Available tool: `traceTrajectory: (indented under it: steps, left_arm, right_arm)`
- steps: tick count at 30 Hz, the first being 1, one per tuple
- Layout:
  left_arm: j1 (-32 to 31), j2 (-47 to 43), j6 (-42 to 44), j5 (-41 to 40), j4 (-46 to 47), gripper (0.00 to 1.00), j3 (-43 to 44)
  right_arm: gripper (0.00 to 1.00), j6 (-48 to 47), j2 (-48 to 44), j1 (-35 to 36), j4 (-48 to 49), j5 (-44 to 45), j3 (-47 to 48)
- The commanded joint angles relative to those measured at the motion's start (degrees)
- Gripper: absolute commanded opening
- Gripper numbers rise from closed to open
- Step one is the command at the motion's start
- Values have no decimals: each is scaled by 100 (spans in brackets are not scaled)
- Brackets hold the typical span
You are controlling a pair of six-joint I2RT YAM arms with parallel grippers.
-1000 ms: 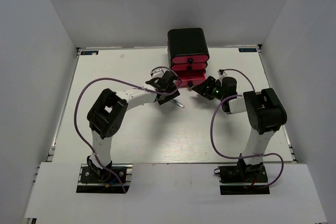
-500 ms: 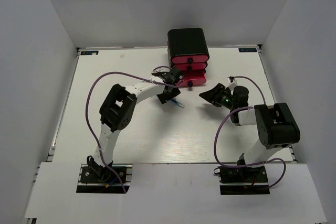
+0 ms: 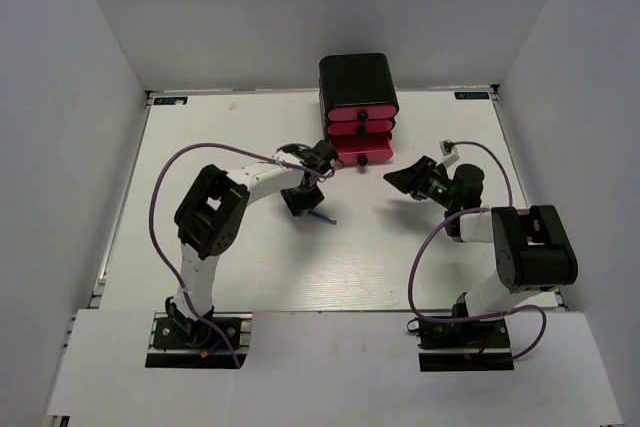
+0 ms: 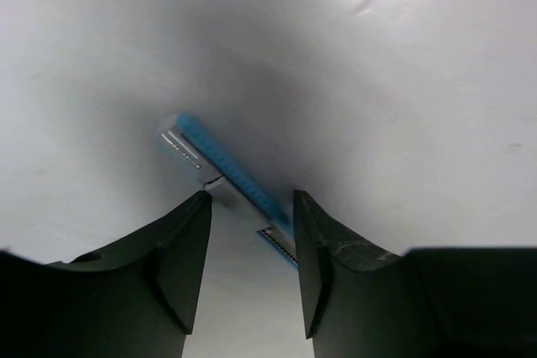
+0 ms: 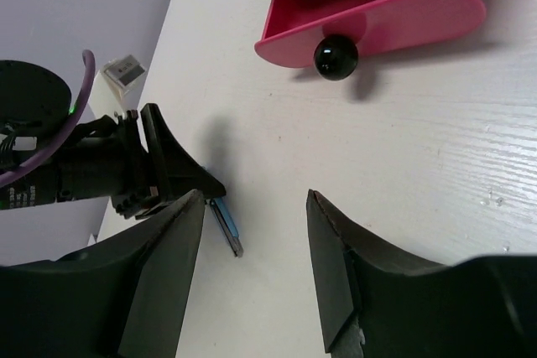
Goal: Sort the stationery into containers
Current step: Pick up the scissors from the center of the board.
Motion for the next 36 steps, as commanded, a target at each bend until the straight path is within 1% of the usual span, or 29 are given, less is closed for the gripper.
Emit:
traceTrajectory:
  steps: [1,2,4,5,7,9,10,11,12,14,15,17,18,19,20,21,22,23,24,25,26,27,28,29,31,32,33,35,36]
  left_arm:
    - [13,103,-77,150,-402,53,-562]
    - [13,103,-25,98,-402,52,-562]
    - [13,103,115,97,-454,45,-510]
    - [13,164,177,97,-454,37,-449]
    - [13,217,317,228,-454,27,-448]
    - [13,217,484,299,-262,19,-509]
    - [13,122,546,360,-174,17,-510]
    - [13,51,625,361,-77,15,-579]
    - [13,-124,800,361,106,12,-632]
    - [13,-344,1090,413,370,8,-633]
    - [13,-458,1257,500,685,4,-633]
    - [13,-800,1889,632,1082,2,-554]
    - [13,-881,2170,833,1510,1,-493]
    - [13,-951,2782,975,1741,0,-422]
    - [13,-1004,3084,1098,1934,0,-256]
    - [13,-1004,3382,1386,2075,0,-150]
    - [13,-1004,4073,1537,2338,0,-36]
    - [13,-1004,4376,1643,2340,0,226]
    - [13,-926,4692,1792,2401,0,368]
    - [13,-925,5069,1967,2480,0,613]
    - [13,-856,5899,2143,2481,0,702]
    - [13,-855,6291,2415,2568,0,773]
    - [13,-855,6634,2417,2569,0,834]
    - [13,-855,7151,2417,2700,0,905]
    - [13,-855,7663,2365,2876,0,905]
    - [13,-855,7901,2312,3120,0,905]
    - [13,-855,8347,2312,3236,0,905]
    - [13,-855,8919,2312,3647,0,905]
    - [13,-803,9088,2312,3833,0,845]
  right_arm:
    - [58,-209,-204,-27,459,-272,-126]
    - [58,-209,-221,-36,537,-333,-117]
    - [58,-279,-274,-36,573,-465,-108]
    - [58,-305,-292,-19,643,-553,-100]
    - [58,-367,-309,-27,731,-755,-56]
    - [59,-455,-344,-36,845,-1009,-12]
    - [59,-646,-353,-45,863,-1089,41]
    - [62,-674,-397,-45,846,-1203,67]
    - [62,-718,-397,-62,802,-1326,146]
    - [66,-841,-415,-62,784,-1528,243]
    - [68,-859,-406,-71,723,-1668,313]
    - [68,-938,-406,-89,688,-1897,357]
    - [68,-964,-380,-89,740,-1985,436]
    - [65,-1017,-388,-80,775,-2291,454]
    - [62,-1096,-371,-80,802,-2363,480]
    - [51,-1149,-371,-89,819,-2425,550]
    - [42,-1175,-371,-106,828,-2582,586]
    - [33,-1324,-353,-115,828,-2653,603]
    - [15,-1360,-353,-124,837,-2758,673]
    - [7,-1395,-371,-150,811,-2803,700]
    - [1,-1439,-371,-159,819,-2882,735]
    - [0,-1526,-371,-176,802,-2917,779]
    - [0,-1553,-380,-220,741,-2944,806]
    - [0,-1614,-397,-238,627,-2944,867]
    - [0,-1711,-406,-343,529,-2944,894]
    - [0,-1703,-415,-361,486,-2935,885]
    - [0,-1755,-432,-379,442,-2935,894]
    - [0,-1791,-441,-396,372,-2918,894]
    - [0,-1834,-459,-588,371,-2918,911]
